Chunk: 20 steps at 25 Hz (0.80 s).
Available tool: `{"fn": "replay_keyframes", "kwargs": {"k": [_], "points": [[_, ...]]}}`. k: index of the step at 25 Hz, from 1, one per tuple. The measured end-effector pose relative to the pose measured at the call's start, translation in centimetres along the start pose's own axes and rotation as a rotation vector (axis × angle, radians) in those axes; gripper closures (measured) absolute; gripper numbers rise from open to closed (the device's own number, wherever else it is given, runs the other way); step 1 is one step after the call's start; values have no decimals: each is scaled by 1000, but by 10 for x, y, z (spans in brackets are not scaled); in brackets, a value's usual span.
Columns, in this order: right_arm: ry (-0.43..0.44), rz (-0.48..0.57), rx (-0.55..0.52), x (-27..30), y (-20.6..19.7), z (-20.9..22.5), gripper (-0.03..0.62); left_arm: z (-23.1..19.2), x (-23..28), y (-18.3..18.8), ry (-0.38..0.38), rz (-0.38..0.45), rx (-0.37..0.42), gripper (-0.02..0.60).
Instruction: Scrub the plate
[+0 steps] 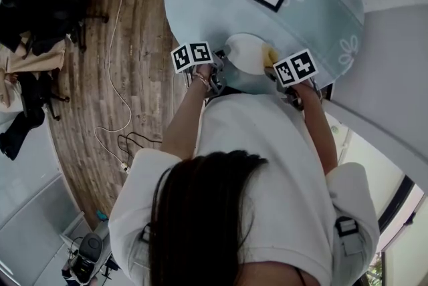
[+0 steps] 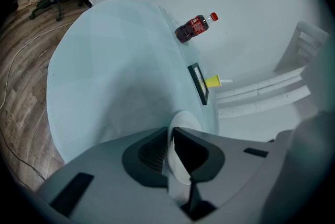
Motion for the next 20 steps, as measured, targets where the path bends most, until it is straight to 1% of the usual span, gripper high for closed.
{"fn": "replay_keyframes", "kwargs": {"k": [3,6,11,15,20], "points": [[-29,-6,-17,2,9,2,533,0,-1,0,1,4,4,543],[-45,6,-21,3,14,3,533,1,0,0,8,5,34,543],[-34,116,7,-10,19,3,534,2,1,-1,10,8,64,543],[-52,162,-8,-23,28,0,534,-1,-1,-1,-17,18,48,543],[-121,195,-50,-36,30,-1,534,0,-6,-4,-26,36,38,543]]}}
Point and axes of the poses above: the fingertips, and each gripper's own axes: x forward along the fingers, z to its right, y out of its top, the point moved 9 cm from there along -x, backward along the fingers, and after that the axes turned 15 degrees about -x, right-handed, at the moved point
